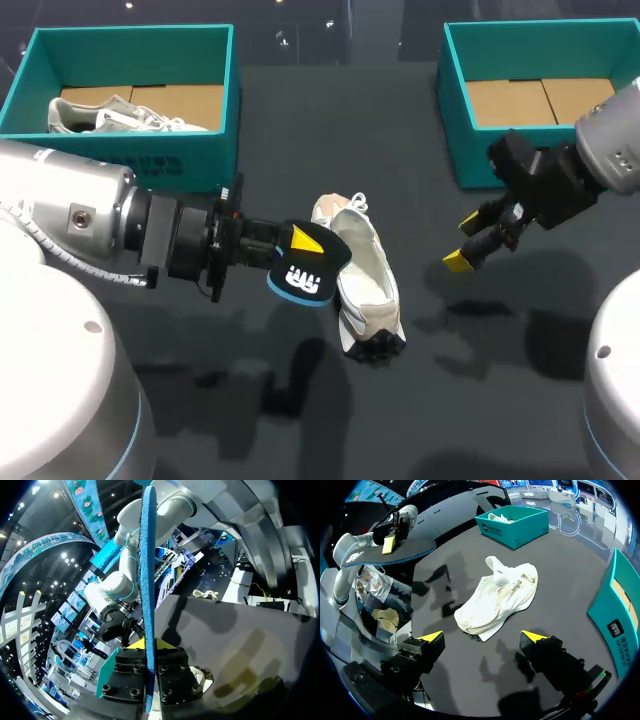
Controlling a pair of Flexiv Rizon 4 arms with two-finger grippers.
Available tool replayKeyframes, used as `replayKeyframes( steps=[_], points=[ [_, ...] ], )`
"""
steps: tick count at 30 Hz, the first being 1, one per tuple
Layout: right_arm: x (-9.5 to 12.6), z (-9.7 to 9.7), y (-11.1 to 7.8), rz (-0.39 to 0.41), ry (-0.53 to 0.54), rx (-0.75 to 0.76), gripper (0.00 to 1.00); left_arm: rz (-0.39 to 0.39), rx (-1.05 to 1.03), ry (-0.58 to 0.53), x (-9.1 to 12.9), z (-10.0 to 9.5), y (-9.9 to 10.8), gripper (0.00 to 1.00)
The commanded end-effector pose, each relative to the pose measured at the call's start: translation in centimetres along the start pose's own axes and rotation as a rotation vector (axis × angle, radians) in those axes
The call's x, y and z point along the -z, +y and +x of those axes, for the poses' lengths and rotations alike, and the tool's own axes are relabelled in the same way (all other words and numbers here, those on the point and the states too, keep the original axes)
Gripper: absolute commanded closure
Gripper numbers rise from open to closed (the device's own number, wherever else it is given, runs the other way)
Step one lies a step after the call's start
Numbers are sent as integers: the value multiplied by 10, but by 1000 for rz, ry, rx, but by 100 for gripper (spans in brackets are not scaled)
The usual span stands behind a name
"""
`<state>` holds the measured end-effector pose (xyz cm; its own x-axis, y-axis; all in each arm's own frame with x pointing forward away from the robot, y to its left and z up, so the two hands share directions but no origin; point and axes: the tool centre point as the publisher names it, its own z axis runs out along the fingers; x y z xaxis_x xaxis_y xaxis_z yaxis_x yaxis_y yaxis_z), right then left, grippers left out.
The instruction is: Take the shoe out of the shoebox, open the shoe tongue, remove and reinsert the insole, then place the shoe into the shoebox
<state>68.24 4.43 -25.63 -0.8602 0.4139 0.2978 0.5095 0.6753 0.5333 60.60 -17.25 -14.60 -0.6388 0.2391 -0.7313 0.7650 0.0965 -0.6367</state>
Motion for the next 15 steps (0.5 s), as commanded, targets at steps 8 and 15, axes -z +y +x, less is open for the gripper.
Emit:
replayKeyframes(
  steps=[8,15],
  points=[
    [-17,2,-2,58,-24,-5,0,-9,8,-1,-14,14,-6,100],
    [-17,2,-2,58,-24,-5,0,-9,8,-1,-14,14,-6,100]
  ],
)
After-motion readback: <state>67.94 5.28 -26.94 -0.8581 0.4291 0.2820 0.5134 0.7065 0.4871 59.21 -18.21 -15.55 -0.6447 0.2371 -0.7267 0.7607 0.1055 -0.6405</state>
